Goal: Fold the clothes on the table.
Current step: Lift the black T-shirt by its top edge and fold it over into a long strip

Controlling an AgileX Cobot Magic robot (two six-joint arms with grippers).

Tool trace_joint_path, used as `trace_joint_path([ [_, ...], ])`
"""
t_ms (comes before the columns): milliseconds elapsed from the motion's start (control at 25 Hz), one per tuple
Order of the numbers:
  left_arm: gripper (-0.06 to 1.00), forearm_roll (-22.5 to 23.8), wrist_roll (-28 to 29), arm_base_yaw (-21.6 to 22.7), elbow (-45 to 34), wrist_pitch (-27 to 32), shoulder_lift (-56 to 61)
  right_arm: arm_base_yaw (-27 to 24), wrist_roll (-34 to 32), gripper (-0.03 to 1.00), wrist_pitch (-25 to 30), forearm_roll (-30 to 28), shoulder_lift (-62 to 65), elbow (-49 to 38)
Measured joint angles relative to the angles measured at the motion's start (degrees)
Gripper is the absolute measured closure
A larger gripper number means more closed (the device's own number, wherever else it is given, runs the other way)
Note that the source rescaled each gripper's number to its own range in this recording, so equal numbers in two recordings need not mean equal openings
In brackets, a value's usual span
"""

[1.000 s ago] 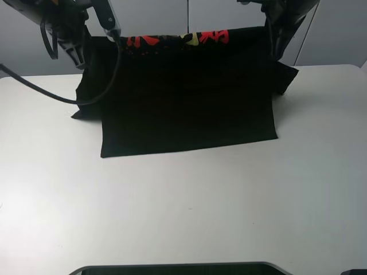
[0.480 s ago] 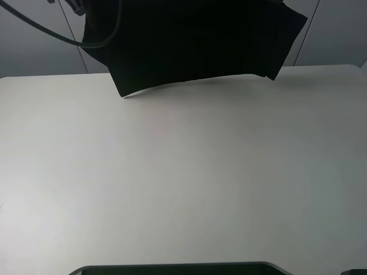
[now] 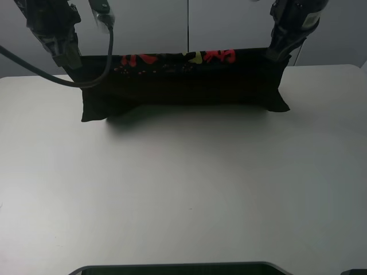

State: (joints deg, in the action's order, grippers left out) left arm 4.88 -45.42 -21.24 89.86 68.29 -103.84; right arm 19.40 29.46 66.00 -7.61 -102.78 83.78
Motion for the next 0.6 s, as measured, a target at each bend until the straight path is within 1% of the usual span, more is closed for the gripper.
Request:
trace_joint_path([
  [40, 0.94, -0.5, -0.1, 0.0, 0.0, 0.4, -0.2, 0.0, 1.1, 0.96, 1.5, 1.5, 0.0, -1.4],
  [120, 0.94, -1.3, 0.0, 0.0, -0.6, 0.7, -0.2, -0.1, 3.6, 0.96, 2.7, 5.3, 0.0, -4.3],
  [240, 0.94, -2.0, 0.1, 0.0, -4.2, 0.8, -0.2, -0.2, 7.4, 0.96, 2.8, 9.4, 0.0, -9.7],
  [440, 0.94, -3.3, -1.2, 0.0, -15.3, 0.9, -0.2, -0.2, 8.5, 0.96, -0.6, 11.5, 0.0, -17.0],
  [520, 0.94, -4.9, -1.2, 0.0, -19.1, 0.9, -0.2, -0.2, 8.6, 0.96, -1.5, 12.3, 0.0, -19.1],
  [600, 0.94, -7.6, -1.2, 0.0, -22.4, 0.9, -0.2, -0.2, 8.6, 0.96, -2.5, 13.0, 0.0, -20.9],
])
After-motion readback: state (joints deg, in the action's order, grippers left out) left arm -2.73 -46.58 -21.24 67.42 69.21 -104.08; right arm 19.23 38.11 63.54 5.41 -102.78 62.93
